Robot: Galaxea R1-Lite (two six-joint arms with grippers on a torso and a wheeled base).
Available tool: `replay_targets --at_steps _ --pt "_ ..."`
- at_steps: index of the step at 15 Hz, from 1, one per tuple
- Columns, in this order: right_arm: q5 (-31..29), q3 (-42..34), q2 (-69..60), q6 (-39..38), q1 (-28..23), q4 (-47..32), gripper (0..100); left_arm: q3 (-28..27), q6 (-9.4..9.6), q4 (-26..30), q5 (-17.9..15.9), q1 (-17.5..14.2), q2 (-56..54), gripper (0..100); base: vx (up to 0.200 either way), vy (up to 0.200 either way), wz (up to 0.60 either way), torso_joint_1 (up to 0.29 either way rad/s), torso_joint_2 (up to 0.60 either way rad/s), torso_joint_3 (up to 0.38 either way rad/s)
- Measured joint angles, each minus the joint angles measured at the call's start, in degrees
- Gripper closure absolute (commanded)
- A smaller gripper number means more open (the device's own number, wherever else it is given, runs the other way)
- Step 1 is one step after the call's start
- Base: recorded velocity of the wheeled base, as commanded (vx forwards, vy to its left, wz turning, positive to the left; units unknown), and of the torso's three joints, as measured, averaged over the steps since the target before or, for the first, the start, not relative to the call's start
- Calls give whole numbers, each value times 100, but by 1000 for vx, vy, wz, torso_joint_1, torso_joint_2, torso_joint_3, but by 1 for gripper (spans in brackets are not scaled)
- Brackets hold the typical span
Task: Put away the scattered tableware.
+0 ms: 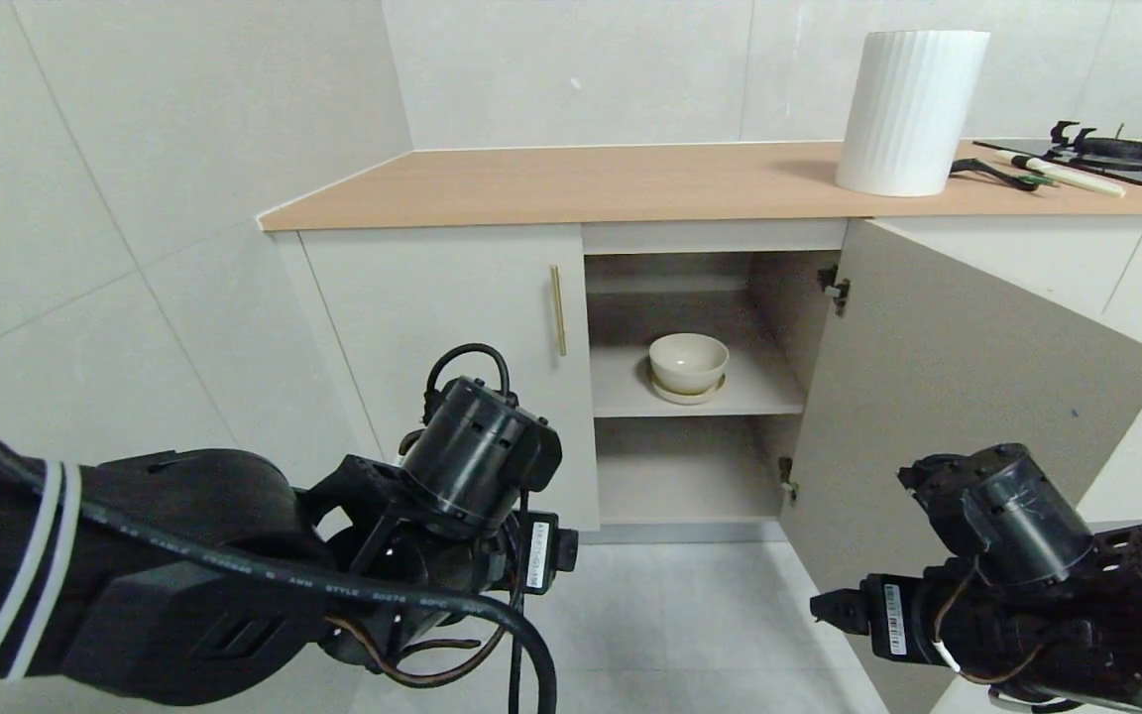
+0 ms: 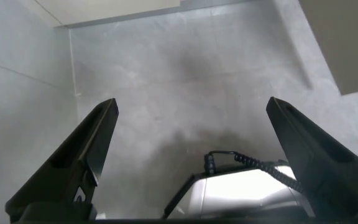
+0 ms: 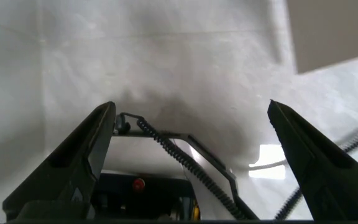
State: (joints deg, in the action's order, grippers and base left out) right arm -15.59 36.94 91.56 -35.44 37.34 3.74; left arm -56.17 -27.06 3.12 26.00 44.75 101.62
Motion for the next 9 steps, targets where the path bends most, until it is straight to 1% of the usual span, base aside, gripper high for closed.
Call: replay_targets --at_steps 2,4,7,9 --pt "-4 -61 -59 7 -82 2 0 -5 2 -4 -1 11 4 0 0 -200 0 -2 -2 2" --pt "0 -87 -91 52 -286 -35 0 -7 2 -9 -1 4 6 0 0 -200 0 -2 7 5" --pt "10 -26 -234 341 -647 -680 0 -7 -4 -6 0 9 6 0 0 -200 0 -1 4 -1" --pt "29 200 -438 600 -981 -1534 0 -9 -17 -6 0 -29 6 0 0 0 0 0 0 0"
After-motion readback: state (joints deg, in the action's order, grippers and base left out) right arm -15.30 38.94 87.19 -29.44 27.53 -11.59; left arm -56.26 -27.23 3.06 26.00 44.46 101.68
